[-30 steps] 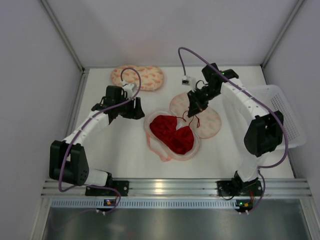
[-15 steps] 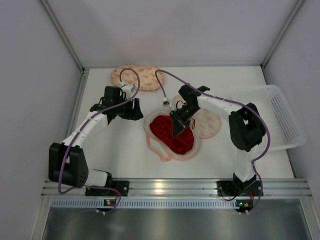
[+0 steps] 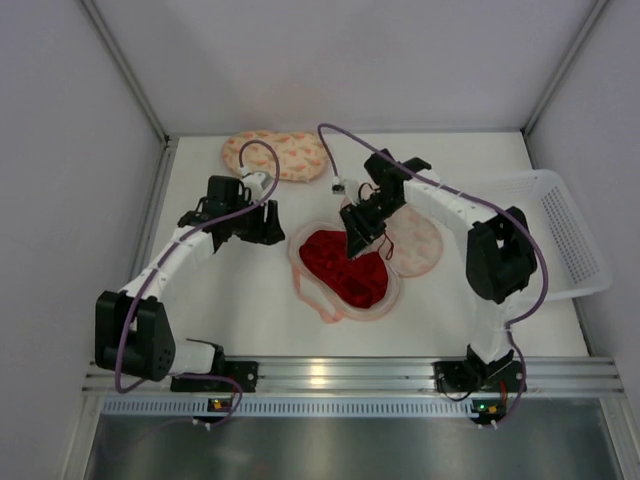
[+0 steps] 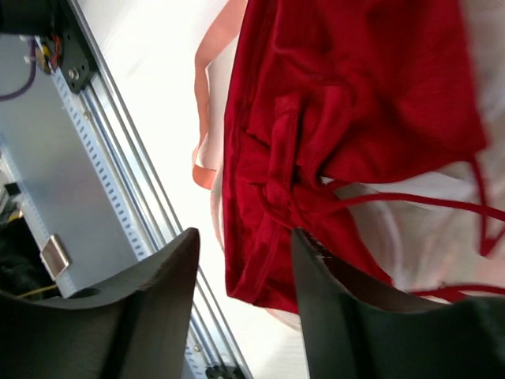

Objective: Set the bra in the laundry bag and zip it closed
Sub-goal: Adjust the bra in the laundry bag, then close the laundry bag at the center of the board.

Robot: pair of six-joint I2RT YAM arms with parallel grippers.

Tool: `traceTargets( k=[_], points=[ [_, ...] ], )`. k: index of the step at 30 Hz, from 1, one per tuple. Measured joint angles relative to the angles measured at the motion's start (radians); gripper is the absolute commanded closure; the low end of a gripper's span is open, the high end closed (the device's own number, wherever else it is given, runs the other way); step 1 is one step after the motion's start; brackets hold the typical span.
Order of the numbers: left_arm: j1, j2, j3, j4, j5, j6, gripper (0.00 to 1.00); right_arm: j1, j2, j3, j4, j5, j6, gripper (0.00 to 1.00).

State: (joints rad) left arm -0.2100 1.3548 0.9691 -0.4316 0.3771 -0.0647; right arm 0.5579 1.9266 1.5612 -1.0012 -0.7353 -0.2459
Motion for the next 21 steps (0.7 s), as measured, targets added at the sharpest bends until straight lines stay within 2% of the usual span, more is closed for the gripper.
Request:
traceTargets(
  k=[3, 7, 12, 21],
  points=[
    [0.002, -0.016, -0.021, -0.015, 0.006, 0.018, 0.37, -0.069, -0.026, 0.052, -0.007, 0.003, -0.011, 0.4],
    [0.006, -0.02, -0.047, -0.044, 0.033, 0.051, 0.38, -0.217, -0.042, 0.087, 0.003, 0.058, -0.016, 0.4],
    [0.006, 0.015, -0.063, -0.063, 0.072, 0.068, 0.39, -0.388, -0.013, 0.092, 0.034, 0.241, -0.029, 0.42],
    [0.006, 0.204, -0.057, -0.066, 0.102, 0.068, 0.42, -0.411, 0.131, 0.1, 0.126, 0.461, -0.07, 0.43]
  ],
)
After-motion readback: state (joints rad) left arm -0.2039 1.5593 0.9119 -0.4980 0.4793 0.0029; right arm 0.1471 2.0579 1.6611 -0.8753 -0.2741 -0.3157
